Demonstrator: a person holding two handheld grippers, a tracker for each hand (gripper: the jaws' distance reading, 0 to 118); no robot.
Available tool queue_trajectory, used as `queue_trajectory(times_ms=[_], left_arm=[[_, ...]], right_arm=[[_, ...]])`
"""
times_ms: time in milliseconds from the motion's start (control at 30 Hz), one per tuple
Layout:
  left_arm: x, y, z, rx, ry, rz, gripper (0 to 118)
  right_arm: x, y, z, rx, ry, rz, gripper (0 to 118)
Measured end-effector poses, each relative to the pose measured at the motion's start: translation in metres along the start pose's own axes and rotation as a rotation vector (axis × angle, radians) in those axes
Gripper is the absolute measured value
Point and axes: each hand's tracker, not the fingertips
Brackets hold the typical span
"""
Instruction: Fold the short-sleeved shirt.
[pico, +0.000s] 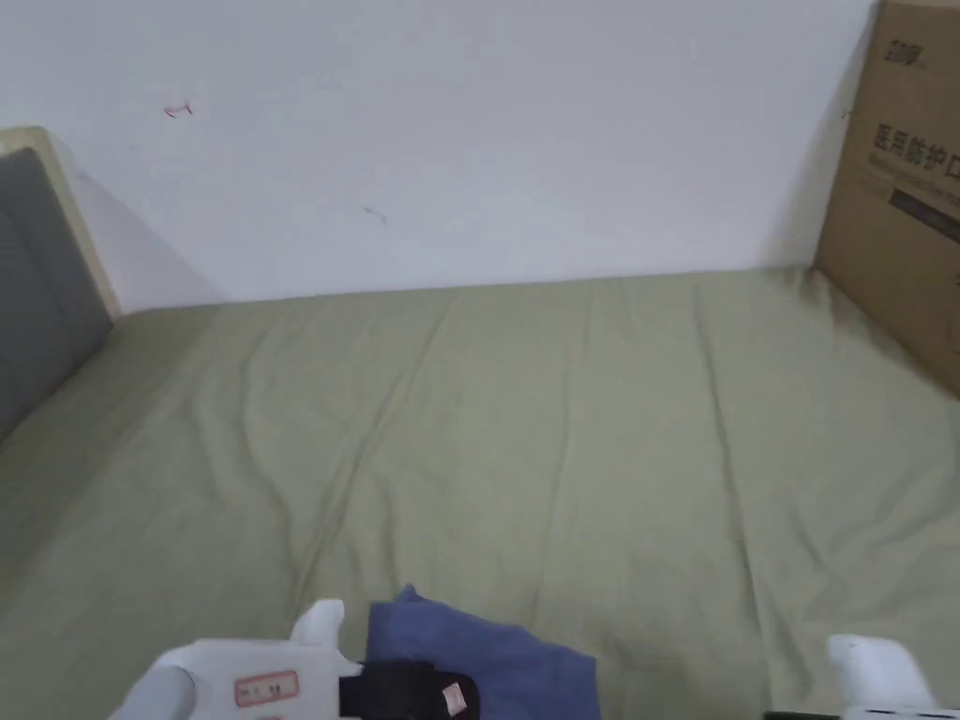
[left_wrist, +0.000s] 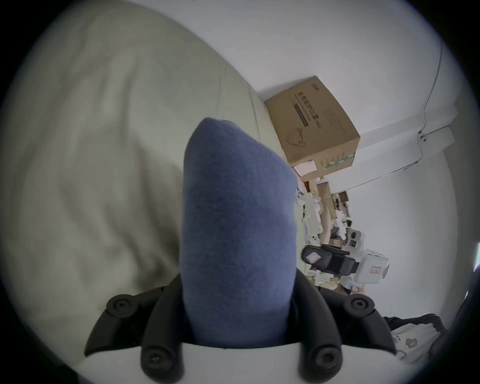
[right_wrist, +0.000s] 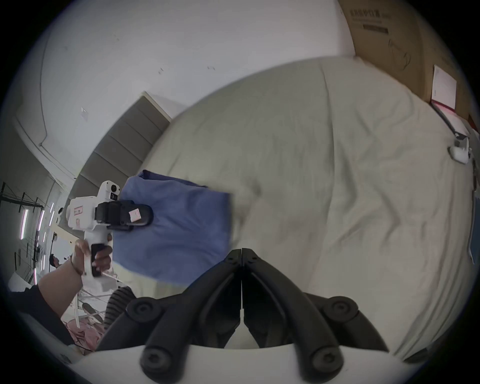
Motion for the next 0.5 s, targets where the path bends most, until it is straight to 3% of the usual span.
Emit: queue_trajectory(times_ms=[267, 400, 500], left_arm=[[-0.044, 0.055, 0.157, -0.055, 0.411, -0.084, 27], [-0.087, 0.063, 0.212, -0.053, 0.652, -0.052, 28], [-0.121, 0.063, 0.241, -0.051, 0.733, -0.001, 29]], right_arm=[[-0.009, 0.001, 0.047, 0.061, -0.045, -0.023, 0], [-0.012, 0.0, 0.053, 0.078, -0.086, -0.008, 0], [-0.011, 0.001, 0.053, 0.08, -0.09, -0.021, 0]])
